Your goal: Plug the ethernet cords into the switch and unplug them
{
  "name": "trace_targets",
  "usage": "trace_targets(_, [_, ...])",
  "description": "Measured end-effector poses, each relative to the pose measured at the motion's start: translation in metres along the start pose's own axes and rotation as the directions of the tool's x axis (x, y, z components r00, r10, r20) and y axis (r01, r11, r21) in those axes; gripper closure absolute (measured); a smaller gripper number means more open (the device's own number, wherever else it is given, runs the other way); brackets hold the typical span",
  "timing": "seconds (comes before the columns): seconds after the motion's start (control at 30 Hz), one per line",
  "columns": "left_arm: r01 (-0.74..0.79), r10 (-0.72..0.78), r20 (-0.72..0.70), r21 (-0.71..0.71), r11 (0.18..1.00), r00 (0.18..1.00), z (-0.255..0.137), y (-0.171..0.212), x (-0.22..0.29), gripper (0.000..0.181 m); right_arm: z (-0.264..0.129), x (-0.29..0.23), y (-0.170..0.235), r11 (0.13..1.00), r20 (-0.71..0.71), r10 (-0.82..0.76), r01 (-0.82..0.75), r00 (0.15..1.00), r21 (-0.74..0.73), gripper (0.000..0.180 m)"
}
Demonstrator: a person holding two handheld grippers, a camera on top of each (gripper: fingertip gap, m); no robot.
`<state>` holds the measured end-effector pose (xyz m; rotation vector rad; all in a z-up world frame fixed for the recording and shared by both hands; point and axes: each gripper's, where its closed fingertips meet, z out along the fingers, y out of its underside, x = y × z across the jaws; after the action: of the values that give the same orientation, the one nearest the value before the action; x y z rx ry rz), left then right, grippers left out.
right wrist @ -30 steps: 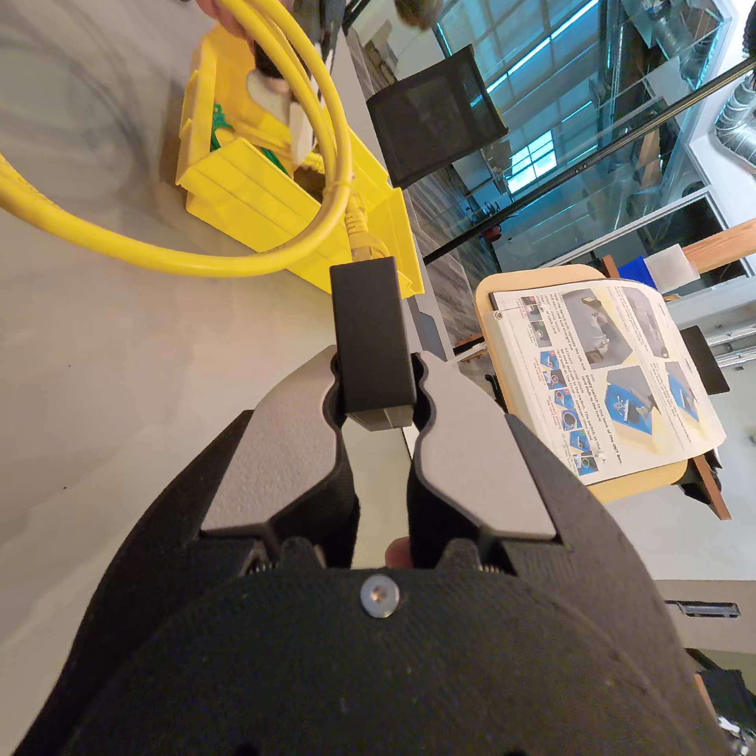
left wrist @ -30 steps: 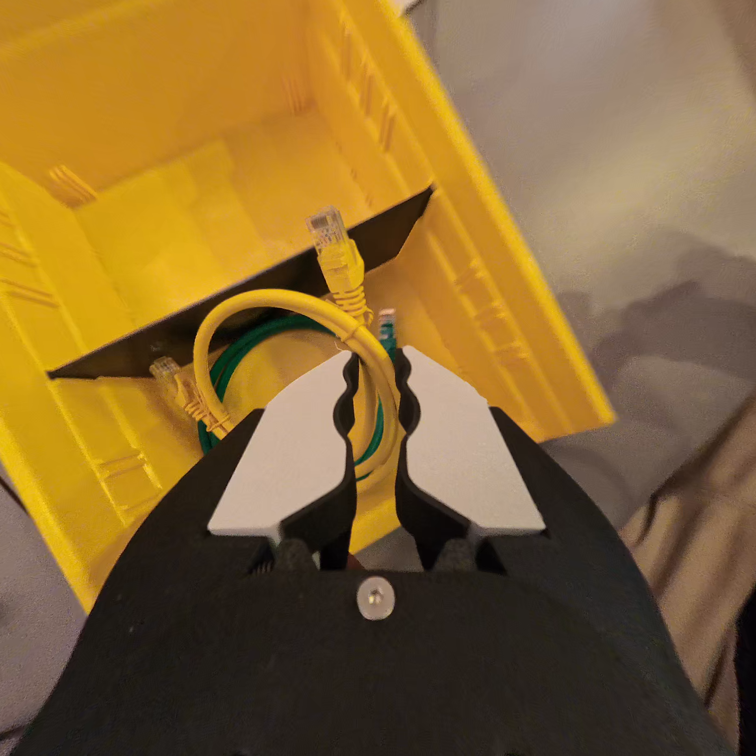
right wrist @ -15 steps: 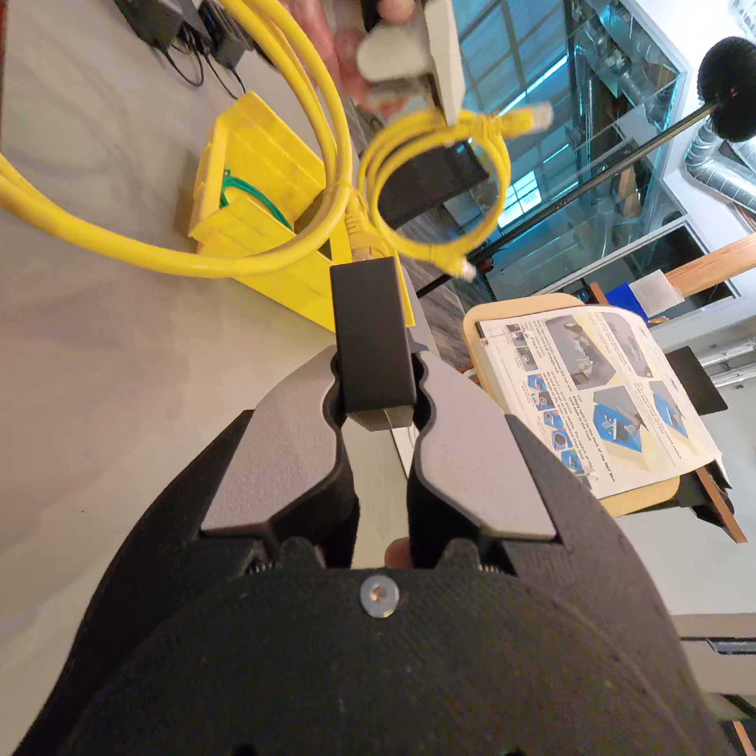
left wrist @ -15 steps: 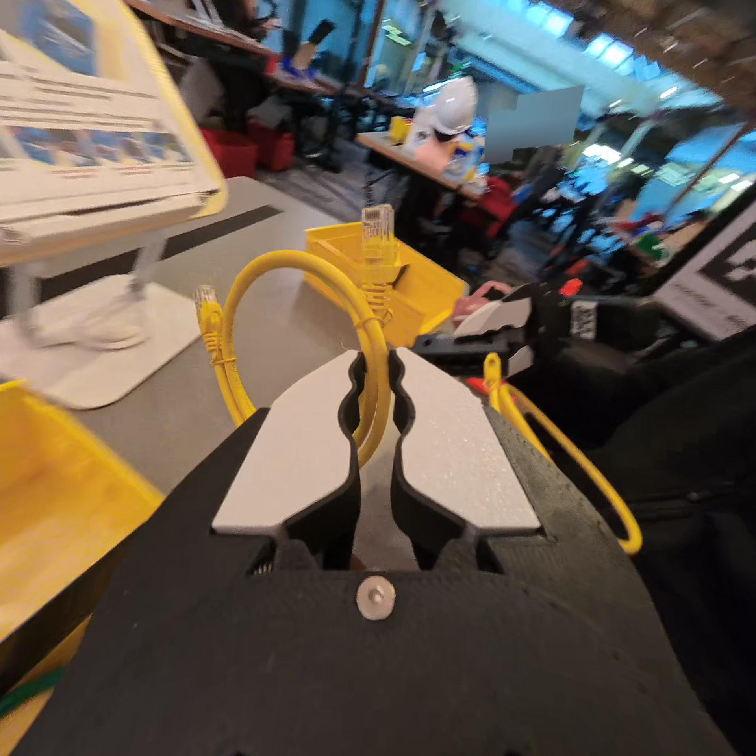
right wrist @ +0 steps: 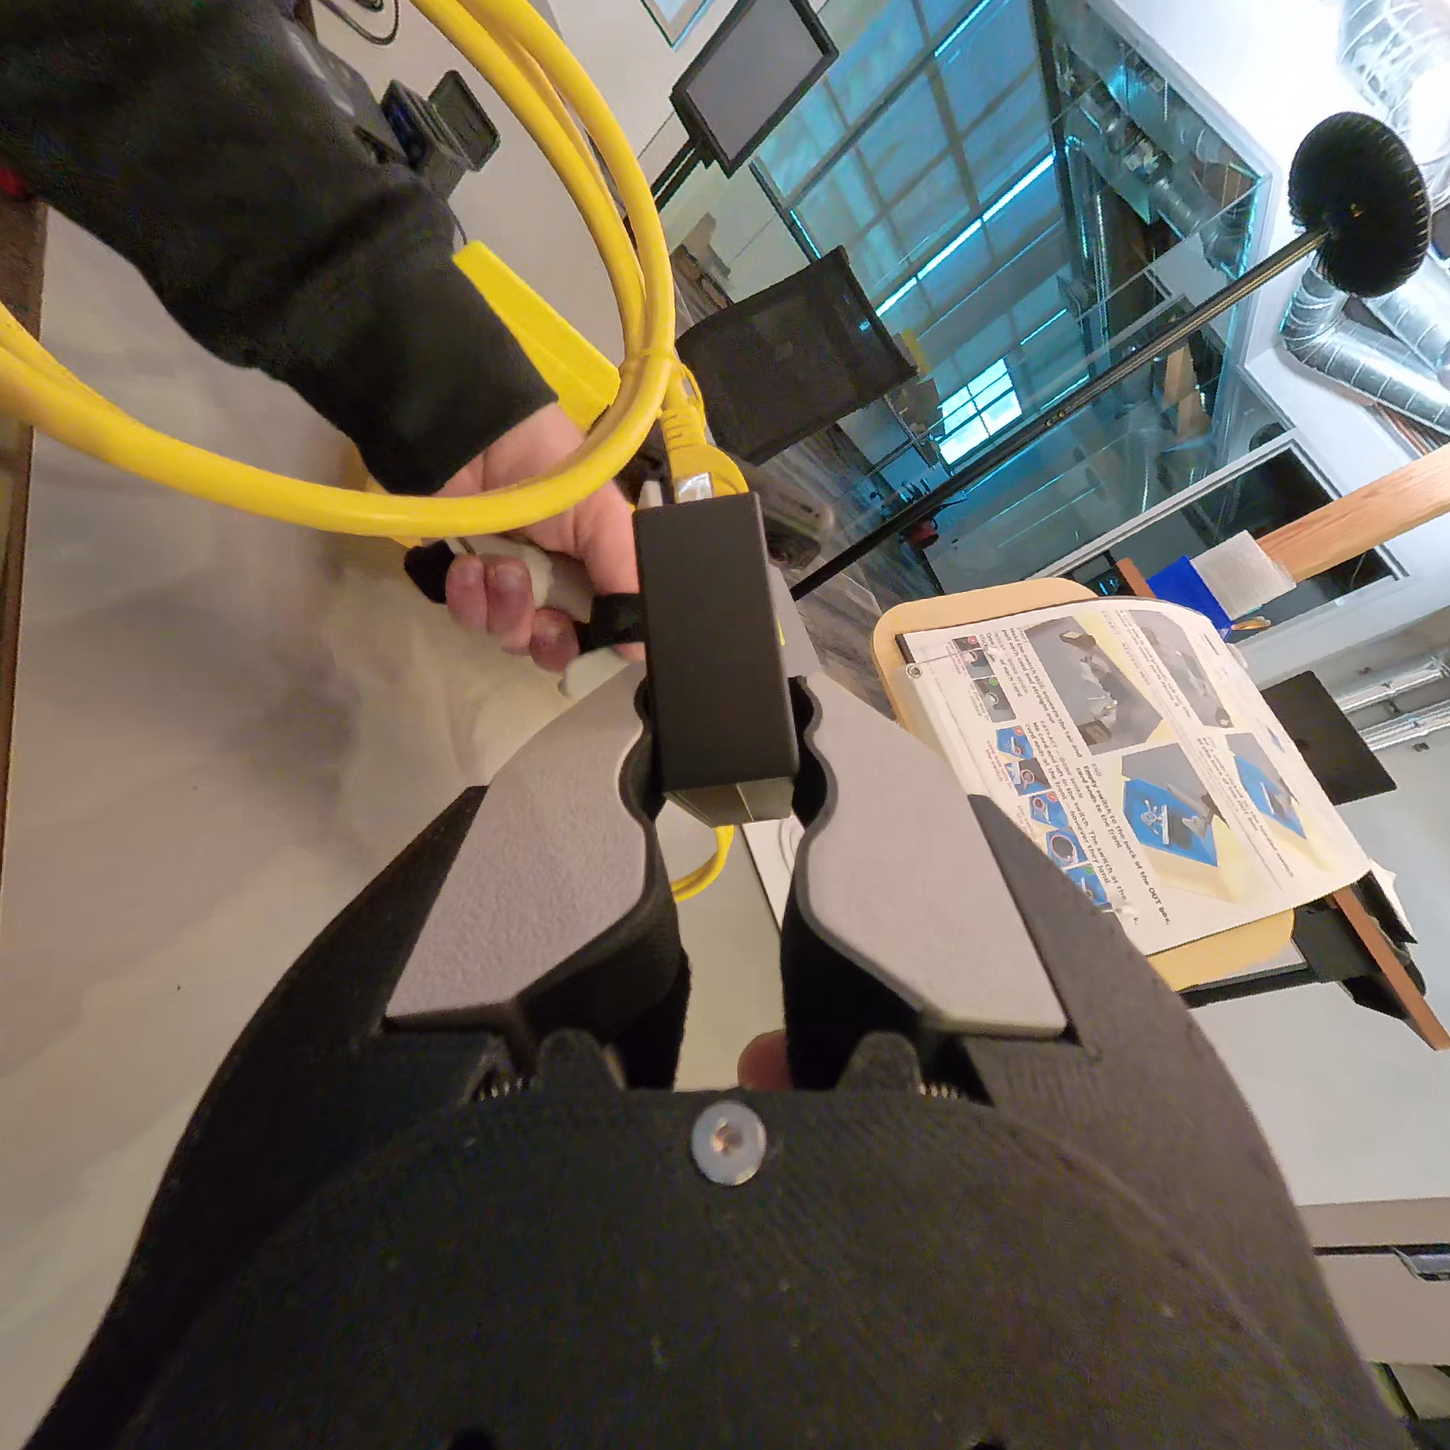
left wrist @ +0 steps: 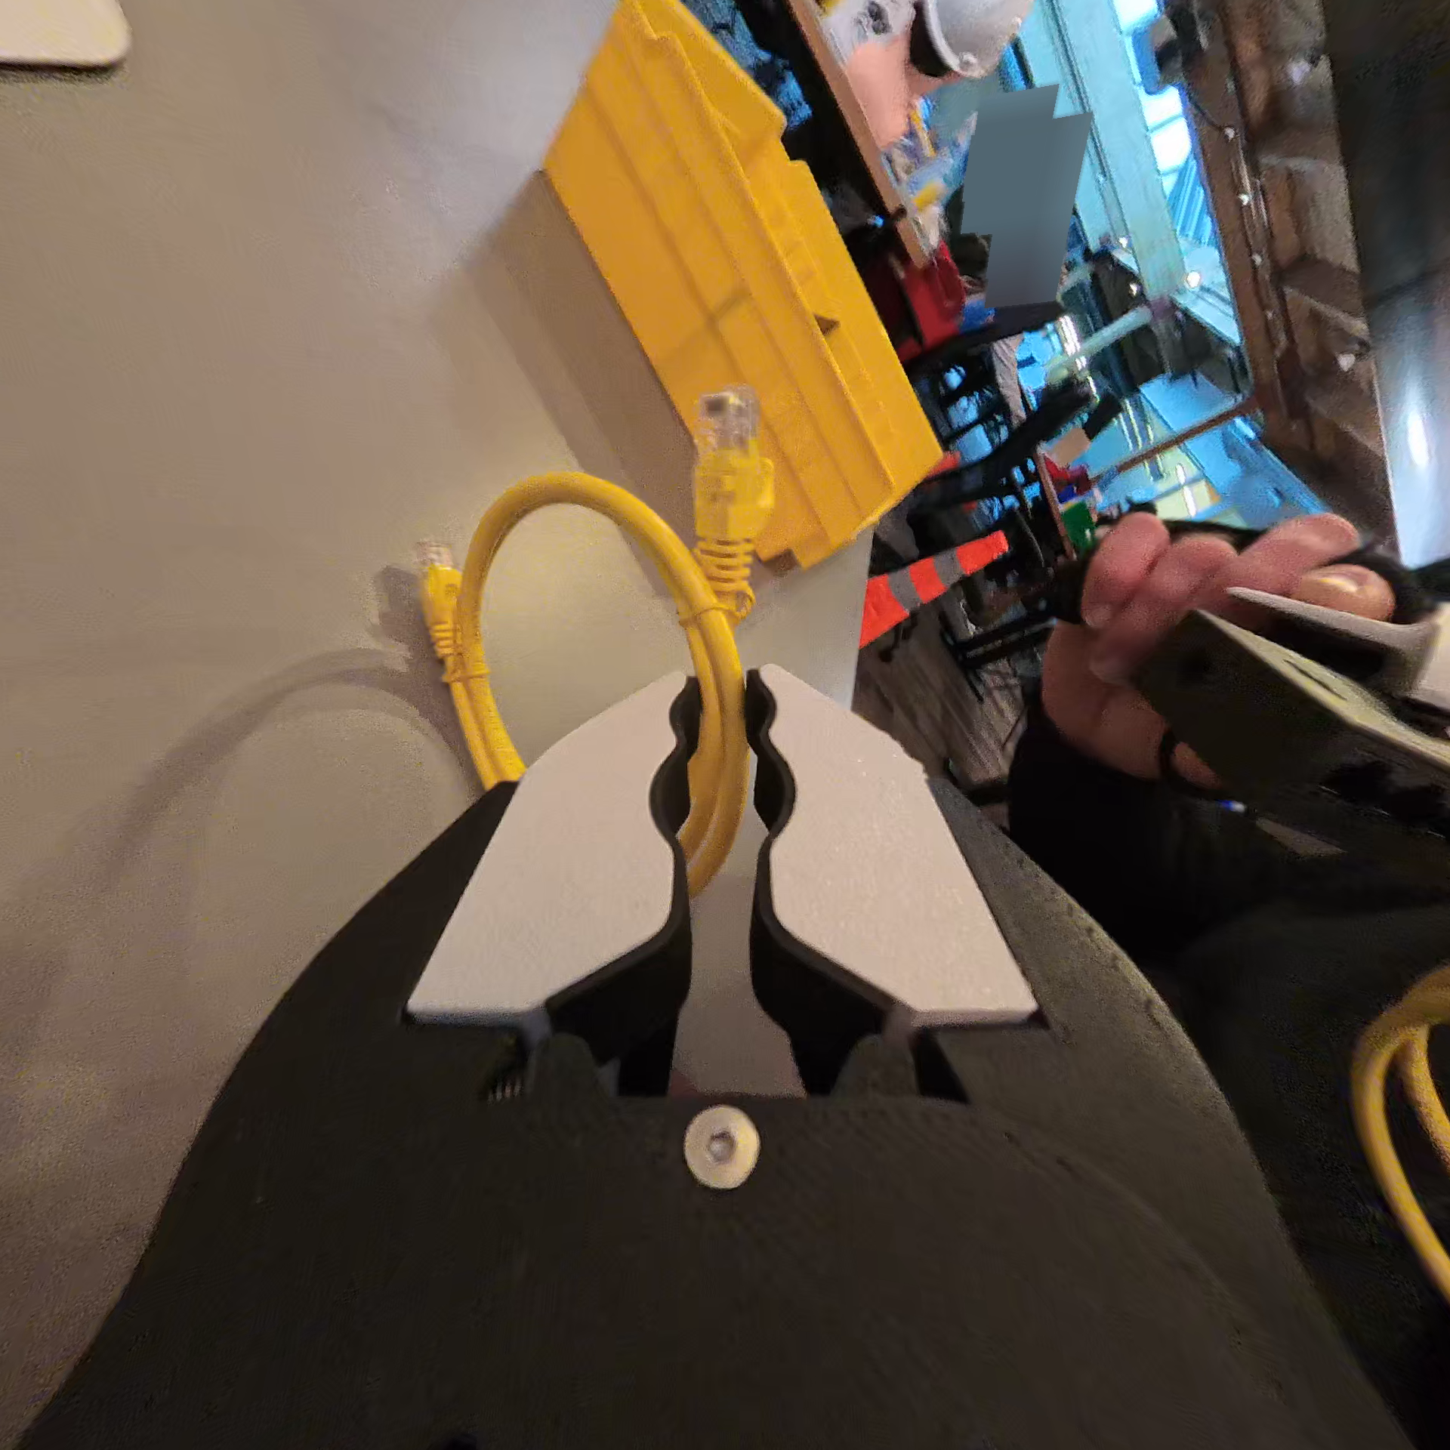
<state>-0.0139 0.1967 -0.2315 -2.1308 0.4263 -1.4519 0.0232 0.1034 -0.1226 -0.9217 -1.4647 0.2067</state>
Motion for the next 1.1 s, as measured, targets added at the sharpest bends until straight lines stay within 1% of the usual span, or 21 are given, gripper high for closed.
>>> trace_targets(0.07, [0.077, -0.076, -0.004, 0.079, 0.994, 0.997, -0.004, -0.01, -0.008, 0.17, 0.0, 0.0, 0.001, 1.0, 0.003, 0.008, -0.008, 1.0, 0.001, 0.151])
trace_targets(0.13, [0.036, -0.043, 0.071, 0.097, 0.995, 0.997, -0.011, -0.017, -0.02, 0.17, 0.001, -0.001, 0.002, 1.0, 0.007, 0.014, -0.015, 1.0, 0.003, 0.151])
trace_targets(0.2, [0.06, -0.082, 0.169, 0.13, 0.99, 0.982, -0.02, -0.021, -0.041, 0.171, 0.003, -0.002, 0.002, 1.0, 0.012, 0.019, -0.019, 1.0, 0.006, 0.151])
trace_targets(0.23, [0.036, -0.062, 0.233, 0.115, 0.993, 0.97, -0.022, -0.019, -0.051, 0.167, 0.003, -0.002, 0.001, 1.0, 0.015, 0.018, -0.018, 1.0, 0.007, 0.151])
trace_targets(0.3, [-0.028, 0.005, 0.39, 0.054, 0.998, 0.921, -0.026, -0.012, -0.075, 0.161, 0.003, -0.002, 0.001, 1.0, 0.015, 0.016, -0.016, 1.0, 0.007, 0.151])
trace_targets(0.37, [-0.016, 0.011, 0.442, 0.007, 1.0, 0.897, -0.022, -0.003, -0.086, 0.157, 0.003, -0.002, 0.001, 1.0, 0.016, 0.02, -0.02, 1.0, 0.009, 0.151])
trace_targets(0.43, [-0.068, 0.092, 0.552, -0.065, 0.996, 0.828, -0.023, 0.002, -0.103, 0.155, 0.003, -0.002, 0.002, 1.0, 0.017, 0.022, -0.022, 1.0, 0.004, 0.151])
trace_targets(0.47, [-0.083, 0.118, 0.589, -0.086, 0.993, 0.799, -0.023, 0.002, -0.111, 0.151, 0.003, -0.002, 0.002, 1.0, 0.018, 0.021, -0.021, 1.0, 0.002, 0.151])
trace_targets(0.53, [-0.091, 0.132, 0.607, -0.098, 0.991, 0.784, -0.02, 0.003, -0.116, 0.144, 0.003, -0.003, 0.002, 1.0, 0.018, 0.017, -0.017, 1.0, 0.0, 0.151])
trace_targets(0.6, [-0.123, 0.185, 0.664, -0.14, 0.982, 0.725, -0.023, 0.002, -0.126, 0.139, 0.003, -0.002, 0.003, 1.0, 0.019, 0.019, -0.019, 1.0, -0.001, 0.151])
trace_targets(0.7, [-0.138, 0.216, 0.697, -0.167, 0.976, 0.683, -0.021, 0.002, -0.131, 0.138, 0.002, -0.002, 0.005, 1.0, 0.022, 0.025, -0.025, 0.999, -0.004, 0.151])
trace_targets(0.8, [-0.211, 0.312, 0.767, -0.231, 0.95, 0.561, -0.026, -0.008, -0.14, 0.144, 0.003, -0.003, 0.007, 1.0, 0.024, 0.03, -0.03, 0.999, -0.007, 0.151])
trace_targets(0.83, [-0.213, 0.288, 0.779, -0.201, 0.956, 0.557, -0.026, -0.014, -0.142, 0.147, 0.004, -0.003, 0.008, 1.0, 0.024, 0.03, -0.03, 0.999, -0.007, 0.151])
trace_targets(0.87, [-0.193, 0.234, 0.771, -0.147, 0.97, 0.592, -0.024, -0.017, -0.142, 0.156, 0.004, -0.003, 0.007, 1.0, 0.025, 0.03, -0.03, 0.999, -0.006, 0.151])
trace_targets(0.9, [-0.166, 0.194, 0.761, -0.115, 0.979, 0.619, -0.022, -0.018, -0.144, 0.161, 0.004, -0.003, 0.007, 1.0, 0.025, 0.03, -0.03, 0.999, -0.006, 0.151])
trace_targets(1.0, [-0.123, 0.13, 0.743, -0.064, 0.99, 0.656, -0.017, -0.018, -0.149, 0.164, 0.003, -0.002, 0.008, 0.999, 0.022, 0.033, -0.033, 0.999, -0.007, 0.151])
trace_targets(1.1, [-0.126, 0.136, 0.746, -0.071, 0.989, 0.652, -0.018, -0.022, -0.153, 0.162, 0.003, -0.002, 0.009, 0.999, 0.023, 0.039, -0.039, 0.999, -0.005, 0.151])
